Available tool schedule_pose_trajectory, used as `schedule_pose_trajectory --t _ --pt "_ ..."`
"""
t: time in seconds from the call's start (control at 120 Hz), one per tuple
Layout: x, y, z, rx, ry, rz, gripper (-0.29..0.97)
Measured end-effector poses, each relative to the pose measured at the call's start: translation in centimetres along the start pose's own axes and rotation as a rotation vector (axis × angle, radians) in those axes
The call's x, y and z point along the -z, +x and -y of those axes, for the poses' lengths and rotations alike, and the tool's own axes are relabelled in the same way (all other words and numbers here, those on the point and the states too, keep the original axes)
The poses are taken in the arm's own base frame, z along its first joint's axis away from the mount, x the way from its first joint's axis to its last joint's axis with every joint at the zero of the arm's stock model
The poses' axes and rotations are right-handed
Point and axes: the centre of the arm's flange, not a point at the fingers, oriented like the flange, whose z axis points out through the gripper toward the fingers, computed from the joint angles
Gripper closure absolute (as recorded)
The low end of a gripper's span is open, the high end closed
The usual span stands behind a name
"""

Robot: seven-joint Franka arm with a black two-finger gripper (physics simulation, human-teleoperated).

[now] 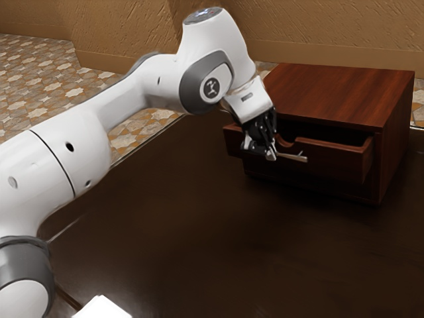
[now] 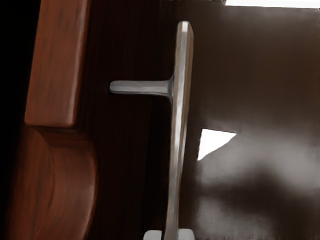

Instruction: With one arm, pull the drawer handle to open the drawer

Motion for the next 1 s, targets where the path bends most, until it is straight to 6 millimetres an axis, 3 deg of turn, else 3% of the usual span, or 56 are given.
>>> schedule_pose_trajectory --t 0.4,0.75,1.0 --pt "1.5 0.1 -3.5 0.051 -0.054 0.003 0.78" --pt "2.9 0.4 -7.8 0.089 -0.093 0.03 0.76" --pt "3.6 3.6 -11.9 0.068 -0.118 0.037 0.79"
